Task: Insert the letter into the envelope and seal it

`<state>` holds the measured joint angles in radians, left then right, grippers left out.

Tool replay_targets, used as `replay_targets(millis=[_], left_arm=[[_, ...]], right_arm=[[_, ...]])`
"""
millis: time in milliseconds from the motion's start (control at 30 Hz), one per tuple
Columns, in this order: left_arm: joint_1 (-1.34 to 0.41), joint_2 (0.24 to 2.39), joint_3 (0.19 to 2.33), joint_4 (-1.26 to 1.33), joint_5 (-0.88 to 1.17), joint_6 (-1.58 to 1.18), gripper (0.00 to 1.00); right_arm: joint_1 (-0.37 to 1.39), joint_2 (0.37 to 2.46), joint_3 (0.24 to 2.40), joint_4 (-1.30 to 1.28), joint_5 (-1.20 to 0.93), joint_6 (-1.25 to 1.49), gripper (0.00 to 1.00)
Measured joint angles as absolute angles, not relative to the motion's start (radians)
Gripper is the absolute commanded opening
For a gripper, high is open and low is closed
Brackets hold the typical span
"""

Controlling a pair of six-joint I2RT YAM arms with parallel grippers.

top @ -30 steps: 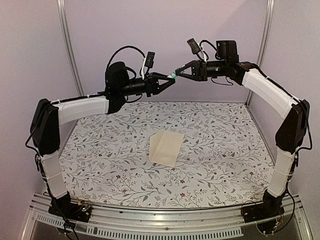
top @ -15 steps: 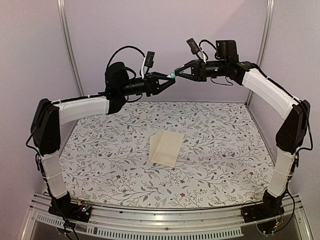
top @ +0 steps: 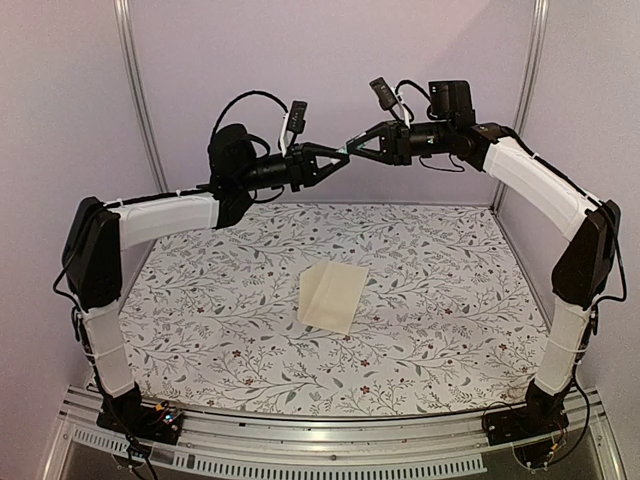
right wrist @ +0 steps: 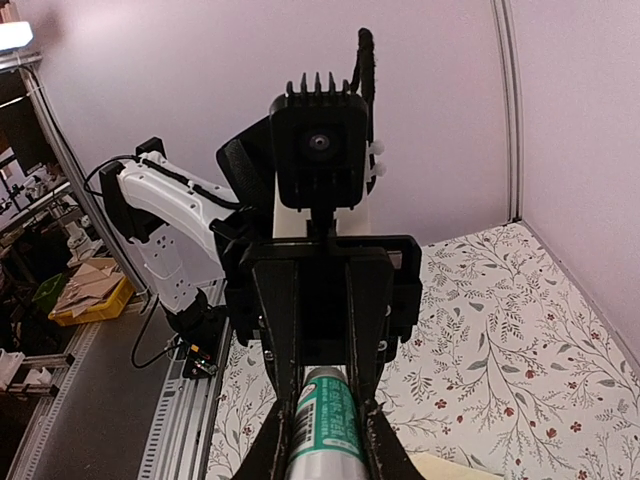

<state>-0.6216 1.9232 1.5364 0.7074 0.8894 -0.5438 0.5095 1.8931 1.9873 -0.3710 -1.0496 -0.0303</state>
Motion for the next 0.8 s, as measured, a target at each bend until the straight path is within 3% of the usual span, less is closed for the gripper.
replay_targets(millis=[67, 200, 267, 533, 800], left_arm=[[-0.62, 1.925, 1.537, 0.714, 0.891, -0.546, 0.09], [-0.619, 1.93, 1.536, 0.721, 0.897, -0.552, 0.07], [-0.619, 1.931, 1.536, 0.72, 0.902, -0.551, 0.07], [-0.604, 1.93, 1.536, 0.632, 0.897, -0.525, 0.06], [-0.592, 1.93, 1.543, 0.337, 0.879, -0.425, 0.05]], right_arm=[[0.51, 1.893, 1.987, -0.374, -1.049, -0.035, 0.13], [0.509, 1.893, 1.987, -0.381, -1.047, -0.043, 0.39], [0.506, 1.893, 1.988, -0.392, -1.032, -0.059, 0.46], [0.449, 1.892, 2.106, -0.556, -0.916, -0.278, 0.49], [0.535, 1.865, 2.152, -0.766, -0.548, -0.749, 0.49]])
